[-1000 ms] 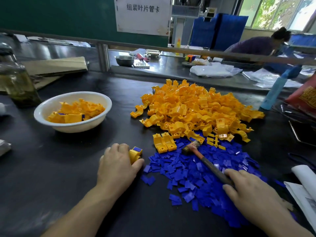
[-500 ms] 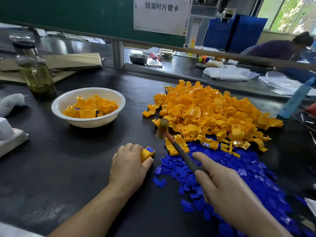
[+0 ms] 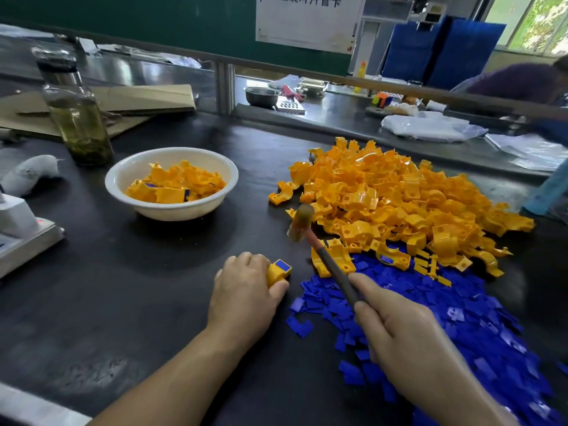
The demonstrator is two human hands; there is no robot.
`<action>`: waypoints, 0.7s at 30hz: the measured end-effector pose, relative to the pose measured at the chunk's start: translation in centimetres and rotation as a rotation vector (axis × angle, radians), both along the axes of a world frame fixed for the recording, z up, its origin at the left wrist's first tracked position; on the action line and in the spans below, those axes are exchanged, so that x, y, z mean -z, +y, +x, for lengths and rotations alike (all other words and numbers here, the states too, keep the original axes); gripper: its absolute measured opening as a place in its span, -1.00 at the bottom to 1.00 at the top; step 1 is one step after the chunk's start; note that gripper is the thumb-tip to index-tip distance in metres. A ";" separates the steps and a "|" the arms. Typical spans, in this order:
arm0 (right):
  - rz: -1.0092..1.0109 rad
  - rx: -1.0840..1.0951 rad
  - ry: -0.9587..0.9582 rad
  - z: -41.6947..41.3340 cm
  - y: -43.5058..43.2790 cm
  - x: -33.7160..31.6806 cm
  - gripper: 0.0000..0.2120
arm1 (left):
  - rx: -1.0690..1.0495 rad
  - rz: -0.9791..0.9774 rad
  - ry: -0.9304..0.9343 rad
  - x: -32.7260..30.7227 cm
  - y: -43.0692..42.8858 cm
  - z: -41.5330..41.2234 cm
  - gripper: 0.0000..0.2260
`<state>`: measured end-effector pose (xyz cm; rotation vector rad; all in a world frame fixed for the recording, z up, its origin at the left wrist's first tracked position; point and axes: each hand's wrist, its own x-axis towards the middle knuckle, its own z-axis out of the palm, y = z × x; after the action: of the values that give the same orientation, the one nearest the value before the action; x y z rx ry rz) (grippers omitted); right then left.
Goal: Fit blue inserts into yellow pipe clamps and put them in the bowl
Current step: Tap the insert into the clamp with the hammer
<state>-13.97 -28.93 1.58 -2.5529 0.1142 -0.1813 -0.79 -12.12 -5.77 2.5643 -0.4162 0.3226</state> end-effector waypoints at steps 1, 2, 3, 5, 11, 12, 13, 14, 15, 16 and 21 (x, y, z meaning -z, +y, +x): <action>-0.033 -0.018 0.028 0.2 0.2 0.3 -0.70 | 0.000 0.007 0.003 0.0 0.0 0.0 -0.65; -0.075 -0.043 0.074 0.4 0.3 0.5 -0.74 | 0.002 0.012 0.008 0.0 0.0 0.0 -0.65; -0.104 -0.057 0.107 0.7 0.2 0.5 -0.79 | 0.003 0.016 0.014 0.0 0.0 0.0 -0.66; -0.121 -0.054 0.121 1.0 -0.4 -0.1 -0.85 | -0.003 0.016 0.023 -0.1 0.0 0.1 -0.66; -0.016 0.021 0.017 -1.7 -1.7 -1.0 -0.72 | -0.014 0.017 0.002 0.1 0.0 0.1 -0.64; -0.037 0.061 -0.016 -2.4 -2.2 -0.9 -0.71 | -0.013 0.018 -0.006 0.2 0.0 0.1 -0.63; -0.086 0.117 -0.047 -3.1 -2.7 -0.7 -0.69 | -0.008 0.030 -0.020 0.3 -0.1 0.1 -0.61; -0.162 0.181 -0.078 -3.8 -3.3 -0.5 -0.67 | 0.003 0.061 -0.044 0.4 -0.1 0.1 -0.57; -0.243 0.241 -0.093 -4.4 -3.8 -0.3 -0.66 | 0.020 0.108 -0.077 0.5 -0.1 0.0 -0.54; -0.304 0.284 -0.087 -4.7 -4.4 -0.1 -0.66 | 0.038 0.164 -0.113 0.6 -0.1 -0.1 -0.53; -0.422 0.418 0.060 -5.6 -7.8 1.0 -0.56 | 0.057 0.396 -0.151 0.0 -0.8 -0.1 -0.59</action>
<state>-19.61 -36.69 0.62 -2.9227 0.7015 -0.3163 -0.88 -12.94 -5.82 2.9148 -0.6652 0.4539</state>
